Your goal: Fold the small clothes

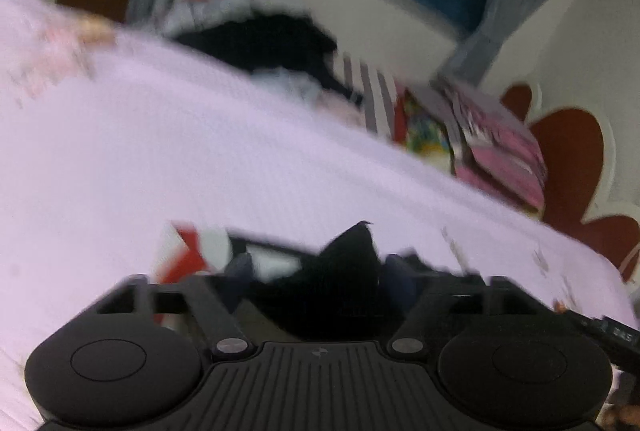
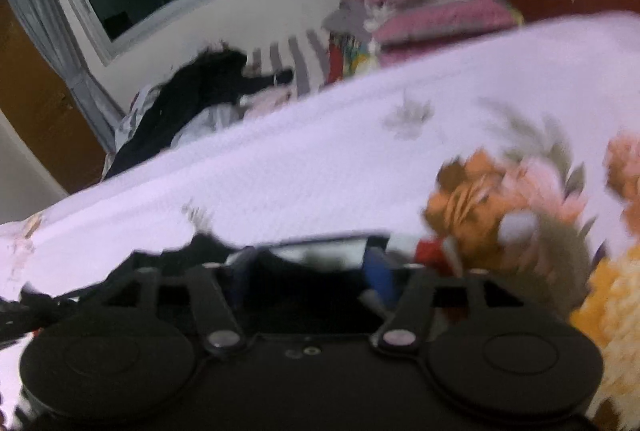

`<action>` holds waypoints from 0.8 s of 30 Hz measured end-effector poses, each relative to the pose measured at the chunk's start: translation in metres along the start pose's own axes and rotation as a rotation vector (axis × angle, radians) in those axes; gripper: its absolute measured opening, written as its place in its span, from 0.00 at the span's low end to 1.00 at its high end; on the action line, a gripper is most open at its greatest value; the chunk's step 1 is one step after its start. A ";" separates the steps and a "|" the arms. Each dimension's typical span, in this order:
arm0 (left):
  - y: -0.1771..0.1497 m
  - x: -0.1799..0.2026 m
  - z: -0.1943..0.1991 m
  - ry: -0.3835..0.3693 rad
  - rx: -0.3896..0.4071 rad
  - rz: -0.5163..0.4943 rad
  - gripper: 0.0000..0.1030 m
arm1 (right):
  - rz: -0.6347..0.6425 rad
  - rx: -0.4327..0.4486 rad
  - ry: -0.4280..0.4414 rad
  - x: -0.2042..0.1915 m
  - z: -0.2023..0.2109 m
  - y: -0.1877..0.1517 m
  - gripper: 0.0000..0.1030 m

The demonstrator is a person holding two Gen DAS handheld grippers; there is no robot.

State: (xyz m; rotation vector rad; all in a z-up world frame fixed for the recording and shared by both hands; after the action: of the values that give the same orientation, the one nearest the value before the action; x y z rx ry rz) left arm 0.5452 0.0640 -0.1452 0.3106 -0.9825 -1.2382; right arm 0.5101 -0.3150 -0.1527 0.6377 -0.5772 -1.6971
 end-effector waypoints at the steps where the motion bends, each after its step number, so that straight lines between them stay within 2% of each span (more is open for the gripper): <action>1: 0.002 0.001 0.003 0.004 0.009 -0.022 0.71 | 0.013 0.011 -0.003 -0.001 0.002 0.001 0.54; 6: -0.001 0.010 0.012 -0.044 -0.003 -0.115 0.71 | 0.051 0.044 0.025 -0.011 0.010 -0.002 0.38; 9: -0.014 0.026 0.005 -0.077 -0.040 -0.202 0.71 | 0.089 -0.012 0.059 -0.025 -0.002 -0.005 0.35; 13: -0.030 0.020 -0.008 -0.031 -0.104 -0.199 0.71 | 0.108 -0.062 0.041 -0.030 -0.018 -0.014 0.35; 15: -0.038 0.010 -0.009 -0.001 -0.136 -0.189 0.71 | 0.115 -0.085 0.000 -0.023 -0.027 -0.019 0.35; 16: -0.043 0.008 -0.005 0.002 -0.124 -0.203 0.71 | 0.122 -0.085 -0.016 -0.019 -0.028 -0.021 0.31; 17: -0.048 0.008 -0.003 0.012 -0.126 -0.230 0.71 | 0.131 -0.081 -0.030 -0.015 -0.030 -0.023 0.18; 19: -0.056 0.011 0.005 0.027 -0.134 -0.283 0.71 | 0.134 -0.069 -0.058 -0.009 -0.029 -0.025 0.03; 22: -0.068 0.008 0.021 0.025 -0.131 -0.284 0.71 | 0.130 -0.068 -0.056 -0.007 -0.024 -0.028 0.02; 24: -0.073 0.008 0.030 0.022 -0.133 -0.277 0.71 | 0.138 -0.067 -0.045 -0.012 -0.015 -0.028 0.13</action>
State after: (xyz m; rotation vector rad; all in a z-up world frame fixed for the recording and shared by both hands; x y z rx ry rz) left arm 0.4749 0.0407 -0.1738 0.3630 -0.8527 -1.5414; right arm 0.5027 -0.2985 -0.1818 0.5016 -0.5805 -1.5973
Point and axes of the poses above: each gripper's, at about its wrist camera, not at the fingertips, and z roughly against the way its jaws point, x to its right, y to its top, the point moved 1 cm from there along -z, roughly the way its jaws point, and after that the axes turned 8 degrees about -y, right-handed, at the moved point
